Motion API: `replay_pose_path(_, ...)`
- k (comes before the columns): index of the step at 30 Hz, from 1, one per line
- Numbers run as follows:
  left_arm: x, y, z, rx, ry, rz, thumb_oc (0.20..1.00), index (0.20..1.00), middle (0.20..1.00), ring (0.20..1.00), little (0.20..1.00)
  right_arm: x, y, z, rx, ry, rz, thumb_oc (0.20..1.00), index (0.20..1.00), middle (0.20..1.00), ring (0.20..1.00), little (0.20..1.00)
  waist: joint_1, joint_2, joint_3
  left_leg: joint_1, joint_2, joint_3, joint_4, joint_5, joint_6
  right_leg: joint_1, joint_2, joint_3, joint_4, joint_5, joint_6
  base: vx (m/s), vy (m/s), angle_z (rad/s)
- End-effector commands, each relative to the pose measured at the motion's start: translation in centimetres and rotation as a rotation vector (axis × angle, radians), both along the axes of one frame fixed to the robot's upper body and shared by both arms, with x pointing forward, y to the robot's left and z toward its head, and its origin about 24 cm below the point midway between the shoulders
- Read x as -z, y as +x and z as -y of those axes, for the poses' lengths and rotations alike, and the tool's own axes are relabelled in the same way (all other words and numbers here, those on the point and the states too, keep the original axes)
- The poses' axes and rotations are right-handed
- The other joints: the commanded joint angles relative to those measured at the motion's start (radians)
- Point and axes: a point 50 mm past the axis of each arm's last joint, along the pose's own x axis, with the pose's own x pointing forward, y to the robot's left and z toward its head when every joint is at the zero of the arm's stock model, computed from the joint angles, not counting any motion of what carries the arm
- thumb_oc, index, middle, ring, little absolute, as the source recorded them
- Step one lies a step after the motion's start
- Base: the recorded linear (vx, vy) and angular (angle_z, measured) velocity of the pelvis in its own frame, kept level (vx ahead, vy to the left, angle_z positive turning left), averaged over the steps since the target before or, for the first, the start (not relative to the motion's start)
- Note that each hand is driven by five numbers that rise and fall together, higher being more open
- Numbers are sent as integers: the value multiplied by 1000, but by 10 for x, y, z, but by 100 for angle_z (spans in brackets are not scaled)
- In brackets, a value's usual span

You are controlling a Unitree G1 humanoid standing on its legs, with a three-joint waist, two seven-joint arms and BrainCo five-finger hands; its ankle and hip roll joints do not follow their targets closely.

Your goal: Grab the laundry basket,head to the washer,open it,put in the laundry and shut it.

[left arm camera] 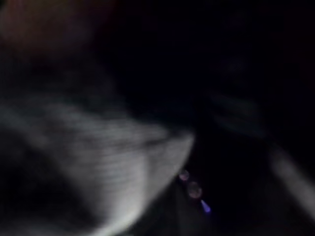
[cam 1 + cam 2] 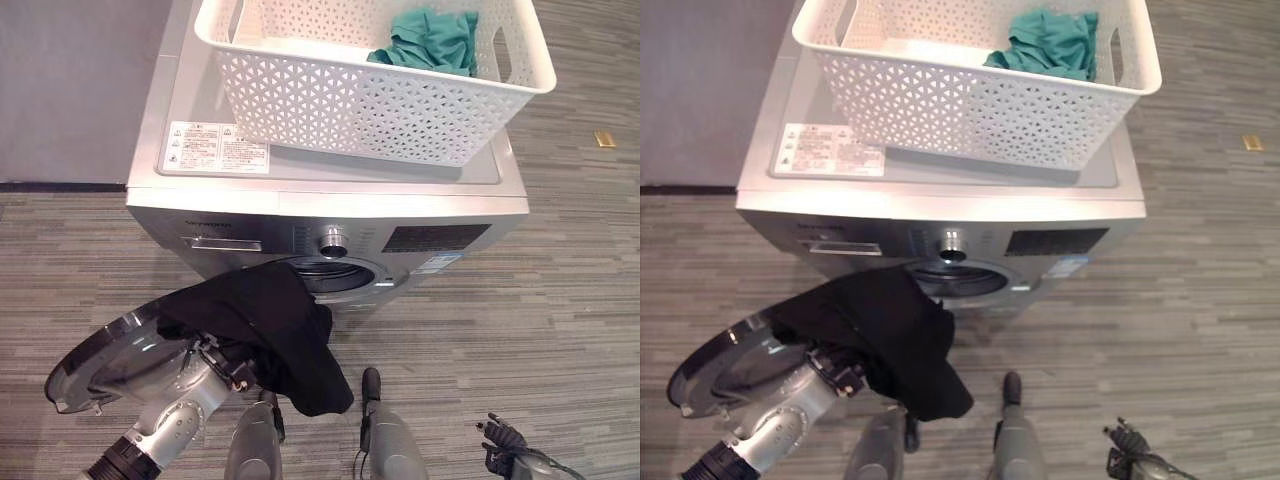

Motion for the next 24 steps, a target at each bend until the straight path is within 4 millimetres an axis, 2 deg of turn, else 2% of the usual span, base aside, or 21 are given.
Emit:
replay_pose_path(1, -26, -10, 20, 114, -121, 98, 200, 200, 200, 200, 200, -3, -10, 12, -14, -55, -31, 1000, 1000, 1000, 1000, 1000, -10, 3, 4, 37, -24, -53, -104, 81, 28, -77, -50, -27, 100, 4, 29, -124, -128, 19)
replay_pose_path(6, -21, -12, 24, 129, -116, 68, 200, 200, 200, 200, 200, -5, -3, 12, -17, -57, -3, 1000, 1000, 1000, 1000, 1000, -15, 14, 16, 0, -10, -66, -115, 105, 25, -138, -26, -18, 155, -33, 21, -87, -64, 4)
replay_pose_path(8, -15, -13, 31, 131, -118, 44, 200, 200, 200, 200, 200, -6, 2, 10, -7, -54, 25, 1000, 1000, 1000, 1000, 1000, -20, 26, 55, -56, -13, -91, -55, 103, 19, -195, -30, -23, 282, -86, 8, -151, -60, 5)
replay_pose_path(12, -4, -12, 35, 118, -105, 13, 200, 200, 200, 200, 200, -7, 4, 9, 31, -50, 56, 1000, 1000, 1000, 1000, 1000, -29, 33, 82, -101, -19, -110, -17, 103, 13, -229, -30, -27, 329, -107, 0, -78, -65, 11)
replay_pose_path(15, 3, -7, 41, 82, -95, -5, 200, 200, 200, 200, 200, -10, 17, 7, 46, -55, 94, 1000, 1000, 1000, 1000, 1000, -34, 50, 102, -136, -22, -118, -23, 119, 12, -266, -21, -33, 329, -109, -6, -87, -54, 10)
replay_pose_path(20, 8, 10, 48, -24, -71, 11, 200, 200, 200, 200, 200, -19, 41, -1, 57, -58, 201, 1000, 1000, 1000, 1000, 1000, -45, 68, 146, -204, -23, -116, -3, 127, 18, -359, -5, -18, 371, -114, -17, -79, -21, -3)
replay_pose_path(24, -2, 36, 41, -196, -10, 112, 200, 200, 200, 200, 200, -23, 52, -15, 52, -31, 283, 1000, 1000, 1000, 1000, 1000, -56, 71, 174, -288, -20, -115, 106, 98, 16, -451, -8, -4, 502, -166, -36, -31, -40, -16)
